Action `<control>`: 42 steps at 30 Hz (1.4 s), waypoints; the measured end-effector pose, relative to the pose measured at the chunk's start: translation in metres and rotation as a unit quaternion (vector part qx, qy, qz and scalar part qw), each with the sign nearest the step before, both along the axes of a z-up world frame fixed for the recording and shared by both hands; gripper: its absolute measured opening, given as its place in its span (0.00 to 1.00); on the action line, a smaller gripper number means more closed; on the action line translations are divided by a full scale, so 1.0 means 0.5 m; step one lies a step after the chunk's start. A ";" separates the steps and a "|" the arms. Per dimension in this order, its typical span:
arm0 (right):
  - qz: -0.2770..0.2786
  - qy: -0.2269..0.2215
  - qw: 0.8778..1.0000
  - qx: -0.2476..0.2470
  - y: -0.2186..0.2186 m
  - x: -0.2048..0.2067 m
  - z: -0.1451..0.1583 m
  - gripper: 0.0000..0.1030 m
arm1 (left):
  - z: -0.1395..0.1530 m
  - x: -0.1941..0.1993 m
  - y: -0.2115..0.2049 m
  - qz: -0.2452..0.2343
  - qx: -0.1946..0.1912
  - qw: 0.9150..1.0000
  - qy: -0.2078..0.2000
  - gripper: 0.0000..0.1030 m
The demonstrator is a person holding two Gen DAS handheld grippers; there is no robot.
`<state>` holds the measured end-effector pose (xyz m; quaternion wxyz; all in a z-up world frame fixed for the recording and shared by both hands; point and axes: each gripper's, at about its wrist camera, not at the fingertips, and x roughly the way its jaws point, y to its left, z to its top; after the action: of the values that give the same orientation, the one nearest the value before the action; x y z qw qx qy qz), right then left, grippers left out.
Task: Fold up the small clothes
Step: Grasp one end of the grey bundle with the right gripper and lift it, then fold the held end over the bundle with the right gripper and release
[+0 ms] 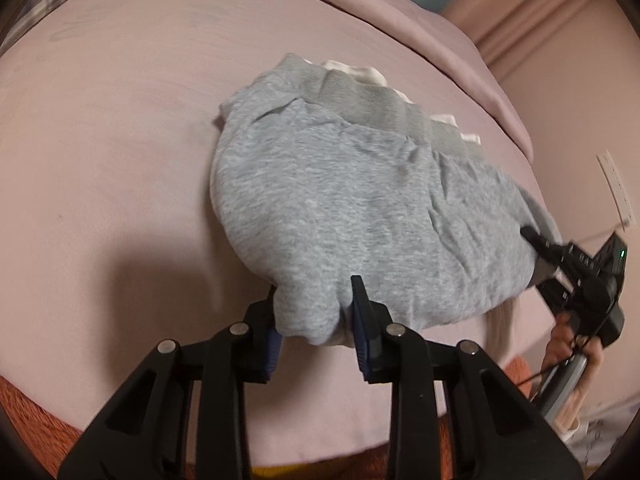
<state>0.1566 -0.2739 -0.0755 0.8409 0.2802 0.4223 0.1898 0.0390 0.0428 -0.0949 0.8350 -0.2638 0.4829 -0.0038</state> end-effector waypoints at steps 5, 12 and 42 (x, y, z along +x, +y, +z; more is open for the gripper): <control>-0.018 -0.024 0.999 -0.042 -0.017 -0.026 0.032 0.21 | -0.010 -0.013 -0.042 -0.026 -0.011 1.000 0.012 0.29; -0.016 -0.073 0.991 -0.115 0.028 -0.045 0.078 0.21 | -0.024 0.002 -0.059 -0.026 0.005 0.999 0.021 0.30; 0.188 -0.186 0.942 -0.205 0.299 -0.106 0.137 0.21 | 0.063 -0.086 0.069 0.073 0.027 0.997 -0.012 0.74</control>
<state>0.1037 -0.1247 -0.0072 0.8926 -0.0235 0.3335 0.3024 -0.0040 0.0774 -0.0632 0.8458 -0.2754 0.4519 0.0670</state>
